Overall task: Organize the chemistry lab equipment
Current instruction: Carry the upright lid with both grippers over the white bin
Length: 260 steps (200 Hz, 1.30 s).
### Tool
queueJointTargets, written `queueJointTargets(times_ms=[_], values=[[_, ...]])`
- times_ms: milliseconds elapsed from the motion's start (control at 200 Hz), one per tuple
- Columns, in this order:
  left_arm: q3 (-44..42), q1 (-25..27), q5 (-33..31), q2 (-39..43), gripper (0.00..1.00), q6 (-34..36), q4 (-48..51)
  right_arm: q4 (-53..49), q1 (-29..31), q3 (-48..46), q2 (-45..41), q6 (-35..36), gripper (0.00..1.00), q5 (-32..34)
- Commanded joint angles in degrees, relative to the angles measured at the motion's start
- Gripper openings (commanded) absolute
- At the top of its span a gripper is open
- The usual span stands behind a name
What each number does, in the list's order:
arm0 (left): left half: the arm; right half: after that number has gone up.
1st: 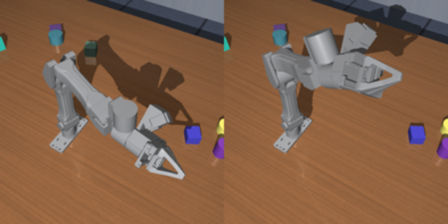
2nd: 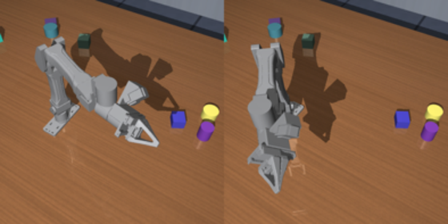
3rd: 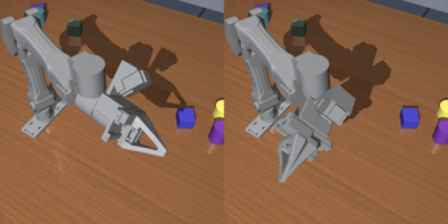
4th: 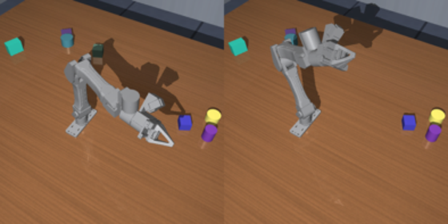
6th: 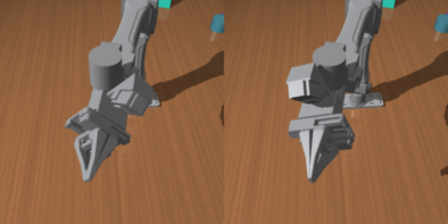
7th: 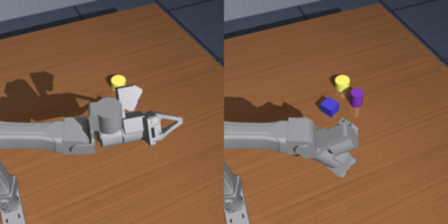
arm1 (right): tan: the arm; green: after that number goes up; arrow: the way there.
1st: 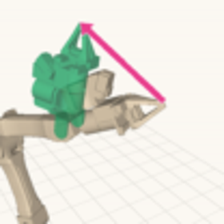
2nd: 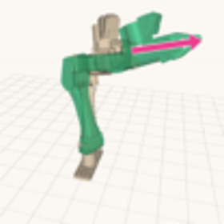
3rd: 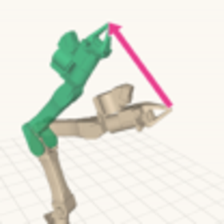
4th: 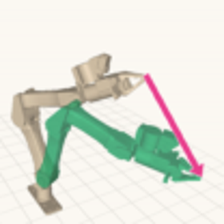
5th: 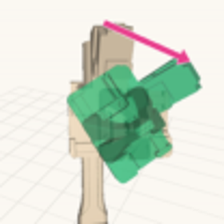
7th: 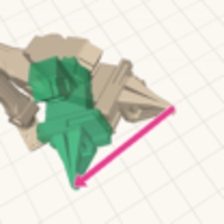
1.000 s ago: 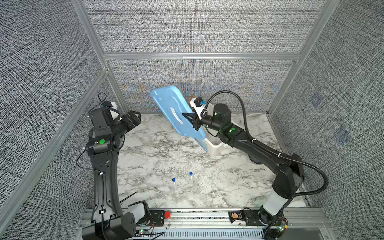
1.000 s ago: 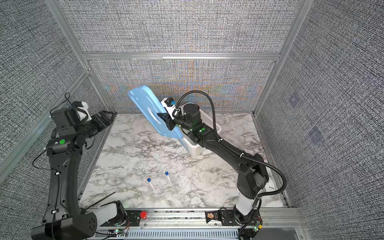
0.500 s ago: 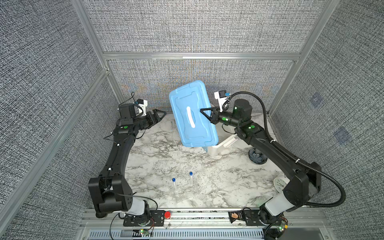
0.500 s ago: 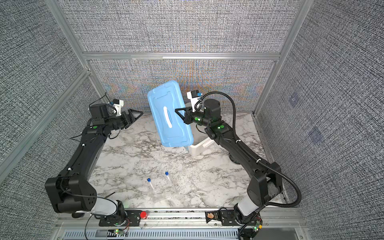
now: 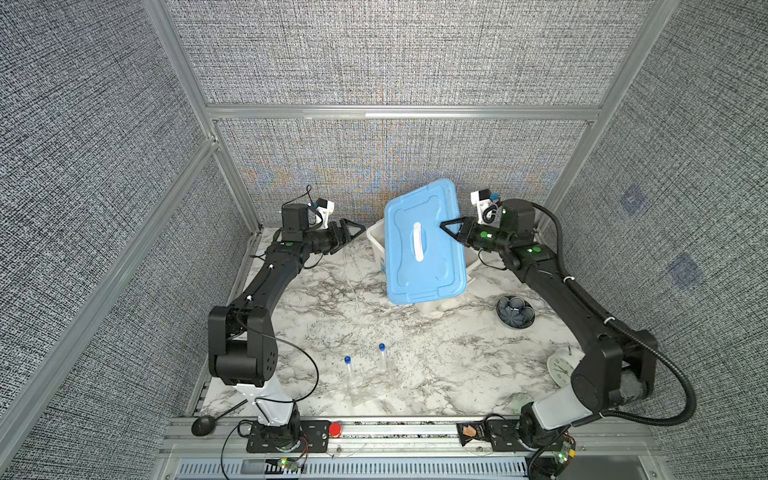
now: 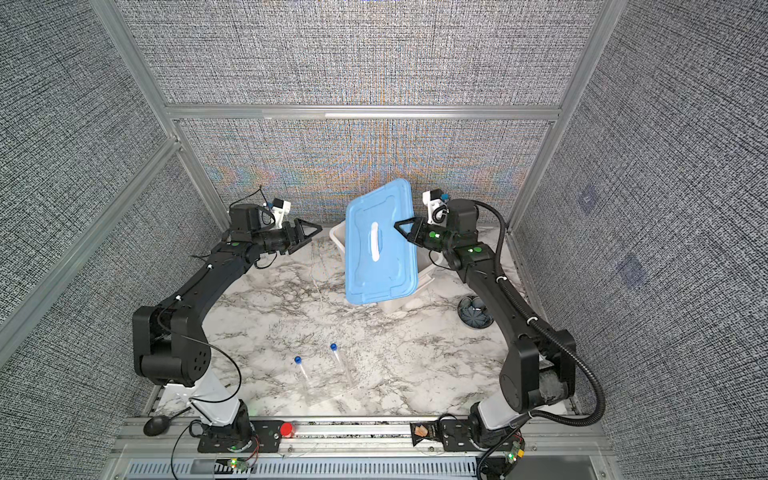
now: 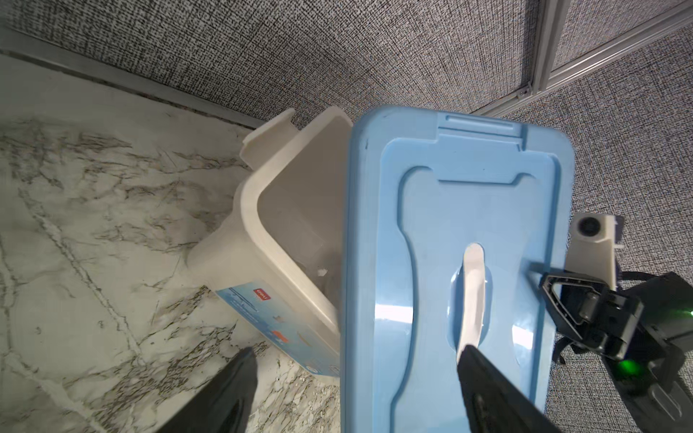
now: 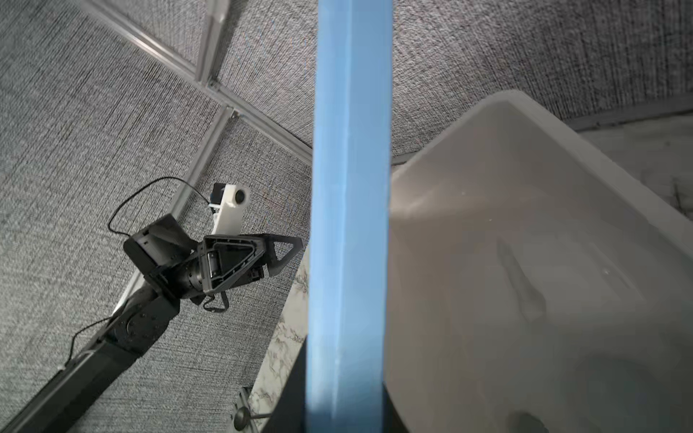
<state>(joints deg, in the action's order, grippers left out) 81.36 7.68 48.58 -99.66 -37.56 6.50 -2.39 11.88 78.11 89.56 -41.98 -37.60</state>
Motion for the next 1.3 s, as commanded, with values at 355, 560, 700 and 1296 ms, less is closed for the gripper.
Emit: queueJointTargets(times_ms=[355,560,700,1296], values=[[1.84,-0.04,-0.68,-4.93,0.81,-4.41,2.29,-3.58,-5.15,0.1,7.27,-6.1,0.18,-1.07],[1.66,0.77,1.39,-6.05,0.8,-6.21,0.85,-4.46,-5.9,2.05,10.89,-7.17,0.26,-0.87],[2.13,1.36,1.95,-6.52,0.79,-6.29,1.32,-7.97,-5.95,4.44,13.07,-6.06,0.28,-0.13],[2.31,3.1,2.95,-4.81,0.79,-1.45,8.98,-25.37,-5.38,12.3,14.69,4.26,0.53,6.13]])
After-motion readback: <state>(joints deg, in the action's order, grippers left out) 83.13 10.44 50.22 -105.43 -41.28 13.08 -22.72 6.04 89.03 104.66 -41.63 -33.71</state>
